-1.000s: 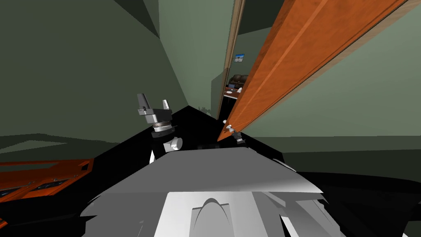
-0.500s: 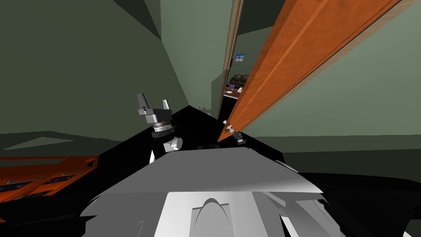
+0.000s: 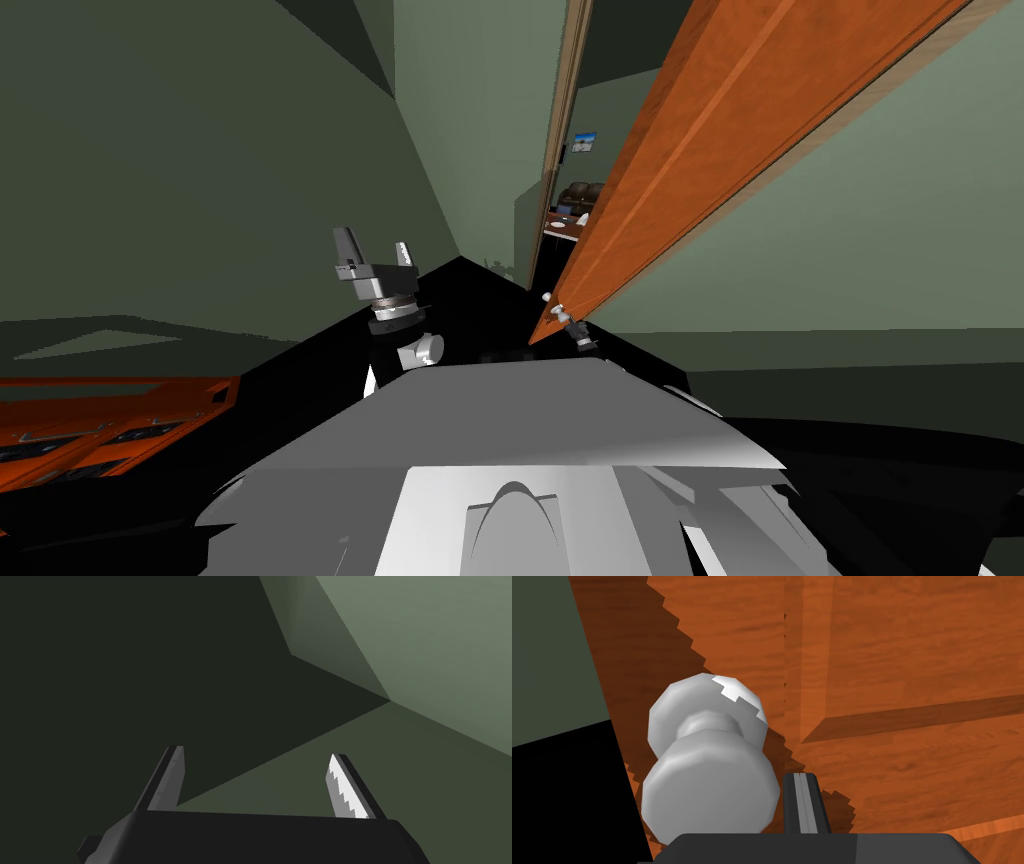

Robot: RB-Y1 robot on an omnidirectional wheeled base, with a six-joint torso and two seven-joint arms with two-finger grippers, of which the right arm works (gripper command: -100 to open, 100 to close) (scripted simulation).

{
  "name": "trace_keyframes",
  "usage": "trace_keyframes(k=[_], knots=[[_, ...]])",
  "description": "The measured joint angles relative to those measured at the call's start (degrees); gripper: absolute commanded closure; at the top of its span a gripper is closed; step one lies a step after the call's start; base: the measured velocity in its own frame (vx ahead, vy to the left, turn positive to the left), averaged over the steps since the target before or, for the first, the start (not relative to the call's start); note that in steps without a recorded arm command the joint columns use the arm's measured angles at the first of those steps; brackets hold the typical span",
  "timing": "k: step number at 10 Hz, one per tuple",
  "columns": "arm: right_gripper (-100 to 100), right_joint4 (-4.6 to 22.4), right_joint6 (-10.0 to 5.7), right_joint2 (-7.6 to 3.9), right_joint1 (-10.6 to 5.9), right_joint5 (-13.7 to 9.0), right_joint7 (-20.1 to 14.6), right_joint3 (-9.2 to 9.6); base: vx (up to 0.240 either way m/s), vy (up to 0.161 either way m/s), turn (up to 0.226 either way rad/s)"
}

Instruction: Pull the door open

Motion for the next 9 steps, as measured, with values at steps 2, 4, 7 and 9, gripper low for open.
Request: trace_keyframes(k=[2, 4, 7, 9], knots=[[-100, -4.75, 2.08, -1.27, 2.14, -0.61, 1.28, -0.64, 0.001, -0.014, 0.001], [-100, -2.45, 0.94, -0.77, 1.22, -0.20, 0.62, -0.17, -0.019, -0.011, 0.017], [-100, -2.83, 1.21, -0.72, 1.11, -0.24, 0.74, -0.09, -0.018, -0.013, 0.003], [-100, -2.15, 0.97, -0.75, 0.82, -0.15, 0.28, 0.10, -0.010, -0.009, 0.017]])
